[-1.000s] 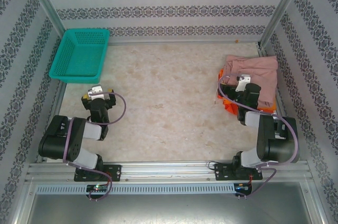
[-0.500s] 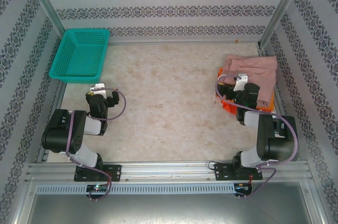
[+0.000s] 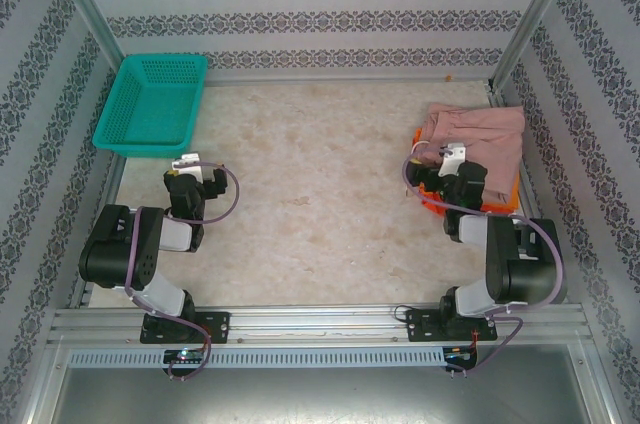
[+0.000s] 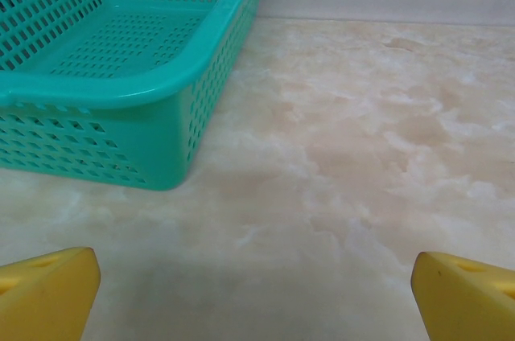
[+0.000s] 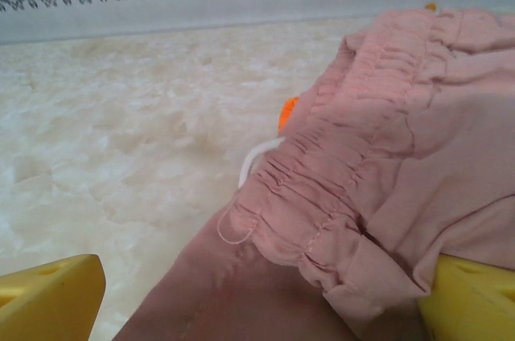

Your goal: Fold and stack the shorts

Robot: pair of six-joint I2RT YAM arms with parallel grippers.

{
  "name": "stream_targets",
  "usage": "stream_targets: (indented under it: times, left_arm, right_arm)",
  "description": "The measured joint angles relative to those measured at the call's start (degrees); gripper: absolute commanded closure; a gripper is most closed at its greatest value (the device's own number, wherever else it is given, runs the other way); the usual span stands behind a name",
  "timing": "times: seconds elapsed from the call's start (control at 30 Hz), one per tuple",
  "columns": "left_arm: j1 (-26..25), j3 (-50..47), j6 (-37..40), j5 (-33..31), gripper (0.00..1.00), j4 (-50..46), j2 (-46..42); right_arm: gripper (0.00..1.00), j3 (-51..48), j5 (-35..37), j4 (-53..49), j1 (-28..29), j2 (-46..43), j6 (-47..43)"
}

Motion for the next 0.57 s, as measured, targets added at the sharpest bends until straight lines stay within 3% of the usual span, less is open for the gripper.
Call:
stream_targets:
  times: [0.57]
  left_arm:
    - [0.0,-1.9,0.0,0.0,0.00,2.1,0.0]
  right_arm:
    - [0.02,-0.8,5.6,1.0,1.7,1.2,-0.9]
